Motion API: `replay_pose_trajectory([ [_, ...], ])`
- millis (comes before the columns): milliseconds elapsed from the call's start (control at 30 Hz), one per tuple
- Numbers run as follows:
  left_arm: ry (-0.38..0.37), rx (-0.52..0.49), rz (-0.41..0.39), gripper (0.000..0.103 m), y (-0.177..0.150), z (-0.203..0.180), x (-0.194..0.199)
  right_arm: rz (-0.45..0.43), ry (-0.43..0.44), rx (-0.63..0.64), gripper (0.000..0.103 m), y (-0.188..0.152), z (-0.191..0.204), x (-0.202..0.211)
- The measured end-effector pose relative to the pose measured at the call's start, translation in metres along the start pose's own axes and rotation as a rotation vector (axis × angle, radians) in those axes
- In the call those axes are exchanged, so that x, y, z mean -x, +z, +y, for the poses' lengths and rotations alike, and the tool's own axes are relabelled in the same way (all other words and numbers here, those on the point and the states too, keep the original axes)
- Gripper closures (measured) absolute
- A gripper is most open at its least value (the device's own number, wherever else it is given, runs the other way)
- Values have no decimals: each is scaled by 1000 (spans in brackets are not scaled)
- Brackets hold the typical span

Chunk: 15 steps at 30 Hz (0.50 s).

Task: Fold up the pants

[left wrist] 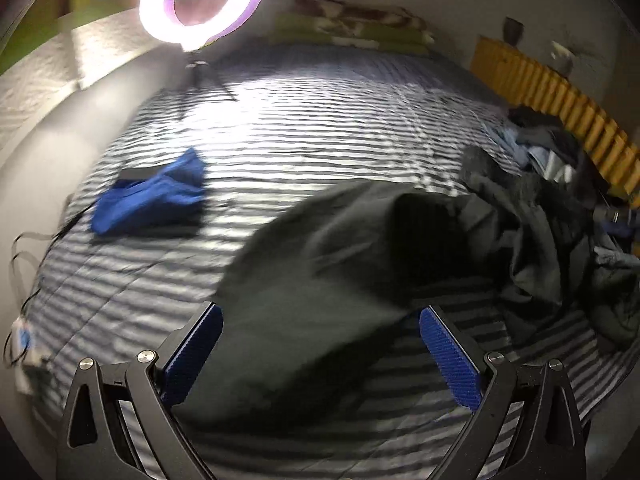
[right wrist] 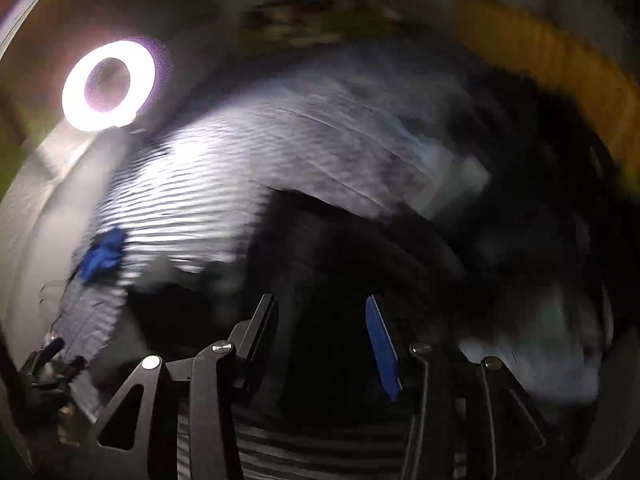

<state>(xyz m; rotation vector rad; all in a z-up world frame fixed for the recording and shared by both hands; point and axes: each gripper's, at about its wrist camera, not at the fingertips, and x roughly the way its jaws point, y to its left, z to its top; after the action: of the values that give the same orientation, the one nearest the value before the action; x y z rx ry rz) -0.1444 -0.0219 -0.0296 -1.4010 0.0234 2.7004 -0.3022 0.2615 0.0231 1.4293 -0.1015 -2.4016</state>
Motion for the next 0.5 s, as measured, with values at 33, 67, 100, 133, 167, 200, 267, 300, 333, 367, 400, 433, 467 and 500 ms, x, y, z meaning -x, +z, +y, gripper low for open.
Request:
replay_pose_trajectory([
  [33,-15,-14,6,2,3,-10,-5,21,-6,-52,61,-9,-19,-8],
  [67,-29,-30,11,2,7,-20,-11,36,9,-101,61,-14,-34,-13],
  [100,-39,-41,11,2,11,-29,-15,45,33,-142,61,-18,-44,-18],
  [133,-57,-50,8,2,14,-38,-18,44,58,-173,59,-20,-52,-23],
  [167,-78,-57,12,2,17,-48,-21,39,66,-184,58,-19,-56,-27],
  [200,-87,-58,14,2,19,-53,-23,33,62,-179,54,-16,-56,-31],
  [267,-101,-57,11,2,22,-64,-23,13,18,-154,52,-6,-56,-41],
  [300,-105,-60,8,2,23,-65,-22,-4,-27,-153,52,0,-57,-46],
  [333,-104,-63,4,2,23,-68,-21,-13,-54,-157,52,3,-60,-52],
  [367,-99,-67,2,2,23,-69,-21,-15,-75,-161,52,6,-62,-58],
  [400,-96,-67,3,2,22,-67,-19,-14,-82,-161,52,10,-63,-65],
  [433,-89,-65,6,2,21,-65,-19,-14,-82,-150,52,13,-61,-70],
  [467,-83,-58,11,4,20,-60,-18,-10,-84,-131,54,15,-57,-75],
  [500,-78,-52,16,4,20,-56,-18,-6,-84,-105,73,16,-54,-76],
])
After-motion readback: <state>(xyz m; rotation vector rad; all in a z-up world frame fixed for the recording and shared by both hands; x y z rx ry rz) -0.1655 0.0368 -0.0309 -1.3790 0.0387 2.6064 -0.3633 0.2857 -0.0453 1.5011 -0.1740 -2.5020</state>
